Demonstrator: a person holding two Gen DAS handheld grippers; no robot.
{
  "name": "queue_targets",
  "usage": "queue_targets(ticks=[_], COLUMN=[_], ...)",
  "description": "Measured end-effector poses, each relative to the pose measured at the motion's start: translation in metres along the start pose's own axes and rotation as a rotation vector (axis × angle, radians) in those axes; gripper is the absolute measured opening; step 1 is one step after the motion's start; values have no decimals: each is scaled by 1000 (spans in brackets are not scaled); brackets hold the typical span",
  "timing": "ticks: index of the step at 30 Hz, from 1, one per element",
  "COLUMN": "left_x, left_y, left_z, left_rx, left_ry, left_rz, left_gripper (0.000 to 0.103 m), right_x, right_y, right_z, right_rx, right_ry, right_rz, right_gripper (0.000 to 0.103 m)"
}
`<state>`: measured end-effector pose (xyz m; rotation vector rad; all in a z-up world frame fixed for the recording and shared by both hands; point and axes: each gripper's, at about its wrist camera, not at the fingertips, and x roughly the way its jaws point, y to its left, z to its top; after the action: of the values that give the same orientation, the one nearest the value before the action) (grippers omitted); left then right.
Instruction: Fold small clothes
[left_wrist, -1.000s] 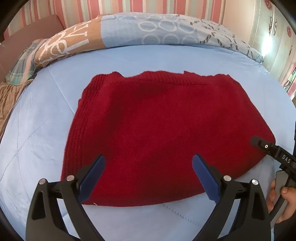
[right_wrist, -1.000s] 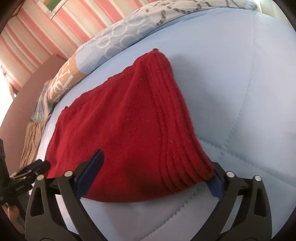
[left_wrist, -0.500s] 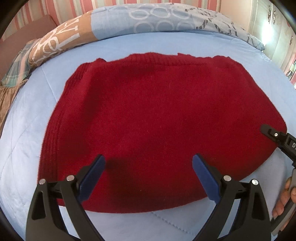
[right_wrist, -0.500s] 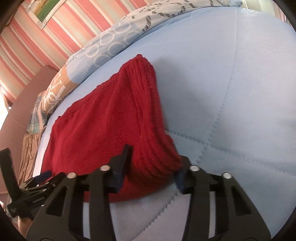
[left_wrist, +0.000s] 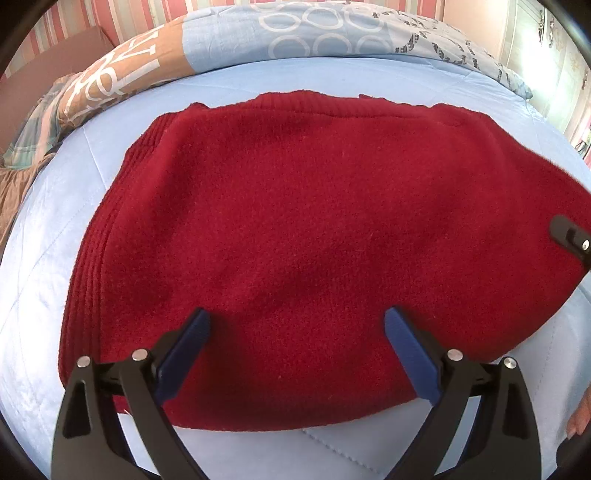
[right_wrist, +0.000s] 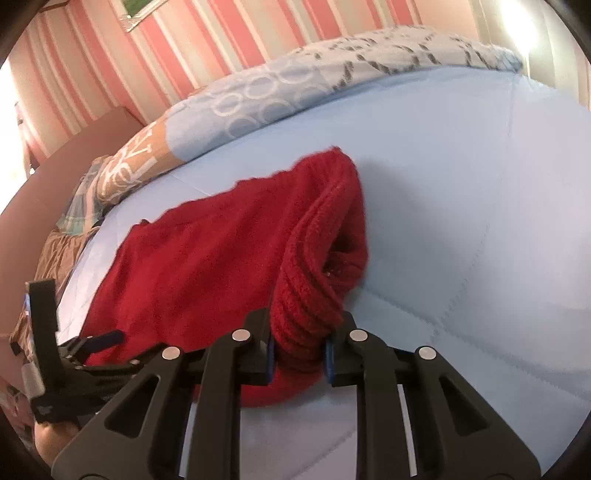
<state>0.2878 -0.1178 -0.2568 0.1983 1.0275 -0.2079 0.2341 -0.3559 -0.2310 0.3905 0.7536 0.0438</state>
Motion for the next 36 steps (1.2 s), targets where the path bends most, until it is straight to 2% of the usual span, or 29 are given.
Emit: queue_targets(ticks=[6,10,14,18,21,24,28,32,36], left_x=[2,-12,-51,-81,-87,-90,-92,-97,-98], left_y=[0,14,56,130,180,238,290,320,320], left_z=[-1,-1,-8,-18,-21,-27,-40,-59,-69], left_rx=[9,-3,-12,-25,-75,-145,-220,-282,-301], left_ry=[-9,-27,-105,-154,-149,-146,-134,-128,-115], left_rz=[-2,-49,-60,21,58,127,172,180,170], left_gripper=[99,99,99,99,99,99,99,99,99], right_x=[3,-2,-2,-3,4,20,62,77,86], right_y=[27,61,101,147,200,244,290,312,319], right_z=[11,20,25,24,12,-5,-52,-91,-106], right_rx=[-31,-86,-134,-179,-262,-337,-438,-545,-644], right_ry=[-11,-43,-68,-88,-74,-31,107,171,186], right_rz=[28,47,73,117,159,182,175,141,95], right_gripper=[18,18,18,18,18,18,18,18,18])
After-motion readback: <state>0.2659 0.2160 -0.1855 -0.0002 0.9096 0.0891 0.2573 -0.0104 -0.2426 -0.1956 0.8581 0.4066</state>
